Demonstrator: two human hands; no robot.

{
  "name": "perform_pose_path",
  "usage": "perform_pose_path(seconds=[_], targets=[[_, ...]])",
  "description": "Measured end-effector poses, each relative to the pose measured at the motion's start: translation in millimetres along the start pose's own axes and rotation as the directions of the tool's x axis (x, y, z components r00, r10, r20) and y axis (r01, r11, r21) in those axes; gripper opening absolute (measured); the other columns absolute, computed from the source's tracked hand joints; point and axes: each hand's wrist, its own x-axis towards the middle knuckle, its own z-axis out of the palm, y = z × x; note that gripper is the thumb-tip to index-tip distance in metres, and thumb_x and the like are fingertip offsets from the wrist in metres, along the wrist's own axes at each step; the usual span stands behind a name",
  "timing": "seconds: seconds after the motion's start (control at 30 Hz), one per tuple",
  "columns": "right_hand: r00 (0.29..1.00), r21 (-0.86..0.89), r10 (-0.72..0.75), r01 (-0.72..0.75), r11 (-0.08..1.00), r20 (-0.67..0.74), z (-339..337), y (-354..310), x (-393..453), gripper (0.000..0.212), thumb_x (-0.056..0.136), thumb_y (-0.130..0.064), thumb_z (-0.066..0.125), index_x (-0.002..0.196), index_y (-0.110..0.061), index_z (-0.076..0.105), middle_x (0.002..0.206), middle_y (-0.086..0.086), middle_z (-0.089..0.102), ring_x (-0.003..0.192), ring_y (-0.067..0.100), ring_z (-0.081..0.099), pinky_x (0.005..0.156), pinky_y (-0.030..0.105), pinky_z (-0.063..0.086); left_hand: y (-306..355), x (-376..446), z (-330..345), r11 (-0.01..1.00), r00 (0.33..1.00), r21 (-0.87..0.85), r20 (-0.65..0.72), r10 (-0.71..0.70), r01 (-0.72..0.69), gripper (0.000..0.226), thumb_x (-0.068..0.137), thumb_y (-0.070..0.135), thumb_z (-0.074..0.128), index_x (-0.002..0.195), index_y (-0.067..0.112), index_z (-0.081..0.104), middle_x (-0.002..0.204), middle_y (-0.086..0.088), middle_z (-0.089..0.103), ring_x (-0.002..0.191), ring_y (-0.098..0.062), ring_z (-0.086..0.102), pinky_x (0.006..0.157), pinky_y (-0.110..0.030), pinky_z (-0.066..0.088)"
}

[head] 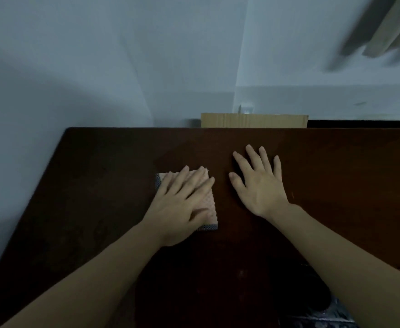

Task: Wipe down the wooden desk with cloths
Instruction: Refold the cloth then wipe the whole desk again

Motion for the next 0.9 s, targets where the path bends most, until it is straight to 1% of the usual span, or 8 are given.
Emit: perform_pose_path(seconds=[0.13,0.3,0.43,0.53,0.67,0.73,0.8,0.9], targets=[[0.999,-0.186,0.038,-0.041,0.982,-0.018,12.3,-5.8,-4.6,0.067,0.1,-0.059,0.0,0.161,-0.032,-0.004,0.17,0.007,-0.009,0.155,0.033,-0.014,0.124,0.057,-0.007,-27.0,20.8,-6.1,0.993,0.993,0.004,-0.011,-0.117,0.117,0.07,0.101,0.066,0.019,0.157,0.042,-0.015,0.167,0.01,-0.024,0.154,-0.021,-0.02,0.123,-0.046,-0.013],[0.999,-0.23,0.039,-0.039,0.972,-0.007,14.1,-5.5,-2.2,0.069,0.098,-0.063,0.0,0.161,-0.033,-0.005,0.17,0.008,-0.01,0.155,0.035,-0.013,0.123,0.059,-0.007,-49.0,78.3,-18.3,0.972,0.97,0.016,-0.067,-0.232,0.233,0.066,0.104,0.058,0.02,0.161,0.037,-0.006,0.17,0.003,-0.015,0.156,-0.027,-0.009,0.124,-0.052,-0.005],[0.999,-0.222,0.043,-0.045,0.974,-0.015,13.3,-6.0,-1.1,0.076,0.092,-0.065,-0.006,0.161,-0.034,-0.005,0.17,0.007,-0.009,0.155,0.034,-0.012,0.123,0.06,-0.006,-52.8,104.8,-24.6,0.973,0.967,-0.022,-0.103,-0.232,0.231,0.064,0.105,0.057,0.021,0.162,0.035,-0.001,0.171,0.001,-0.009,0.157,-0.027,-0.007,0.124,-0.054,-0.006],[0.999,-0.224,0.047,-0.049,0.973,-0.011,12.2,-7.9,-0.9,0.075,0.093,-0.065,-0.005,0.161,-0.035,-0.006,0.17,0.006,-0.01,0.155,0.034,-0.012,0.123,0.06,-0.006,-43.0,86.5,-23.1,0.986,0.983,-0.008,-0.08,-0.164,0.164,0.066,0.104,0.058,0.022,0.161,0.036,-0.003,0.17,0.002,-0.013,0.156,-0.027,-0.01,0.123,-0.053,-0.006],[0.999,-0.228,0.049,-0.048,0.972,-0.001,12.6,-8.3,-2.4,0.075,0.093,-0.065,-0.005,0.161,-0.034,-0.006,0.17,0.007,-0.011,0.155,0.034,-0.013,0.123,0.06,-0.005,-33.7,25.2,-8.1,0.997,0.997,0.022,-0.038,0.072,-0.071,0.07,0.102,0.064,0.022,0.161,0.038,-0.005,0.168,0.008,-0.017,0.155,-0.02,-0.016,0.124,-0.047,-0.01],[0.999,-0.236,0.054,-0.052,0.97,0.001,11.4,-8.1,-2.2,0.076,0.092,-0.065,-0.006,0.161,-0.034,-0.006,0.17,0.007,-0.011,0.155,0.034,-0.014,0.123,0.06,-0.005,-46.1,6.1,-3.2,0.993,0.994,0.034,-0.012,0.111,-0.111,0.072,0.1,0.069,0.018,0.161,0.04,-0.005,0.168,0.012,-0.018,0.155,-0.017,-0.018,0.125,-0.045,-0.009],[0.998,-0.247,0.058,-0.053,0.968,0.012,11.1,-7.8,-1.8,0.077,0.091,-0.066,-0.008,0.161,-0.034,-0.008,0.169,0.006,-0.012,0.155,0.034,-0.015,0.123,0.059,-0.006,-67.0,7.8,-5.4,0.997,0.998,0.055,-0.005,0.061,-0.061,0.073,0.096,0.071,0.012,0.16,0.041,-0.008,0.167,0.012,-0.018,0.155,-0.018,-0.015,0.125,-0.046,-0.006],[0.998,-0.247,0.059,-0.053,0.968,0.015,11.4,-8.0,-2.2,0.078,0.091,-0.066,-0.009,0.161,-0.034,-0.009,0.169,0.006,-0.014,0.154,0.034,-0.017,0.123,0.059,-0.008,-94.5,38.2,-16.7,0.987,0.989,0.074,-0.046,-0.138,0.141,0.07,0.097,0.066,0.011,0.159,0.039,-0.009,0.169,0.006,-0.015,0.156,-0.025,-0.008,0.125,-0.05,-0.001]])
